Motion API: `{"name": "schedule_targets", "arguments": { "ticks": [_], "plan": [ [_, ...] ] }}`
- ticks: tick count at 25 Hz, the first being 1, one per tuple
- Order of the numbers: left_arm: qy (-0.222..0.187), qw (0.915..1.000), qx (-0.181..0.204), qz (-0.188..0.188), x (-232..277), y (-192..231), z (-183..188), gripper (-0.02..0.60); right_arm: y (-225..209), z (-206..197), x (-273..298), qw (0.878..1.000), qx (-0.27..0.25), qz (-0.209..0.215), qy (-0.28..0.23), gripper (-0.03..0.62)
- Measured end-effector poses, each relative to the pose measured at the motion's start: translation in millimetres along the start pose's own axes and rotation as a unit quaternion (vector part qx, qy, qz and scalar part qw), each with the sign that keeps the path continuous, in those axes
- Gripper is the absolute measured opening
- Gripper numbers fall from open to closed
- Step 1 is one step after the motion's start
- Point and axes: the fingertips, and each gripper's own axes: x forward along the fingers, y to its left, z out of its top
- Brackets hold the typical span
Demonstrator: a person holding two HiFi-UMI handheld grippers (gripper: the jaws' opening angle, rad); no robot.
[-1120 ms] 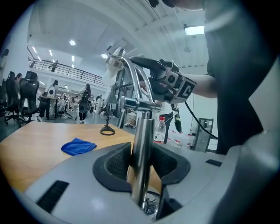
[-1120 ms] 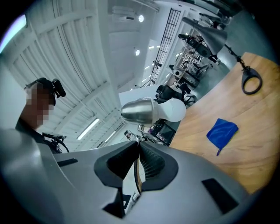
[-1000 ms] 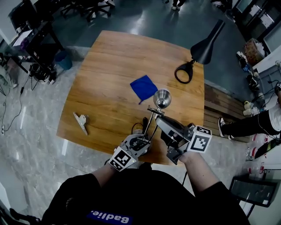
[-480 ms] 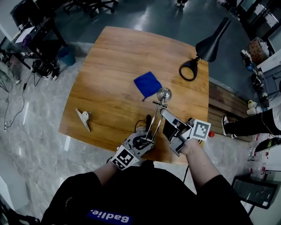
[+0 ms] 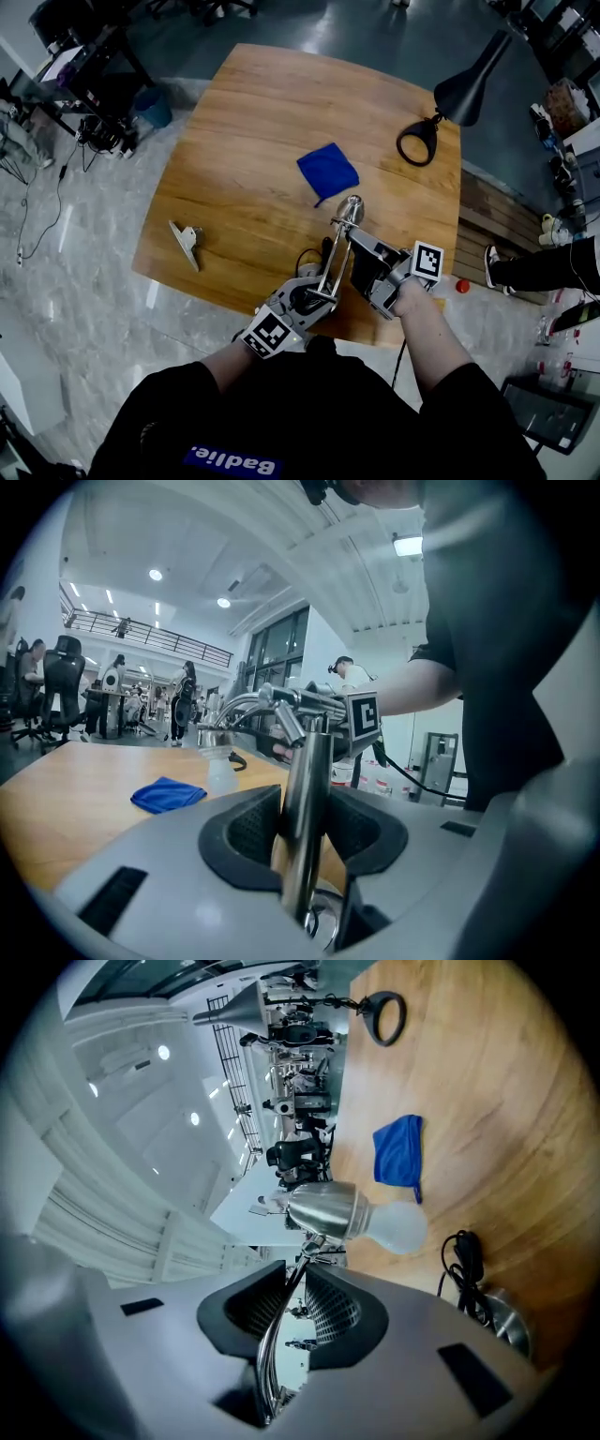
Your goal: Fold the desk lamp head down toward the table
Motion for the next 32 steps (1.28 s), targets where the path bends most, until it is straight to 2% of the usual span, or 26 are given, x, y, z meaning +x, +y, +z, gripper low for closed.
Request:
{"name": "schedule_targets", "arguments": {
  "ticks": [7,16,23,26,29,32],
  "plan": [
    [0.007,1.0000,0.002,0.004,-2.9,0.5,-4.4,0.143,-38.4,-9.4,-2.7,0.999,0.053,-0.012,0.003,0.087],
    [0.006,0.9999,0.005,0.013,0.1,3.4,-3.2,0.143,-54.6,-12.8,-6.3,0.994,0.106,0.001,-0.018,0.091],
    [0.013,0.9998,-0.001,0.013,1.9,3.7,-3.7,0.143,-56.2,-12.5,-7.2,0.994,0.108,0.002,-0.027,0.098],
    [0.022,0.9997,0.006,0.009,3.3,3.0,-4.5,0.143,-51.3,-13.0,-7.0,0.996,0.091,0.000,-0.021,0.098],
    [0.044,0.9989,0.018,0.004,4.9,1.3,-12.6,0.143,-37.0,-13.1,-3.9,0.997,0.078,-0.004,-0.024,0.272],
    [0.056,0.9982,0.021,-0.005,2.2,2.4,-20.0,0.144,-30.2,-13.6,-5.2,0.998,0.050,-0.032,-0.038,0.279]
  ]
}}
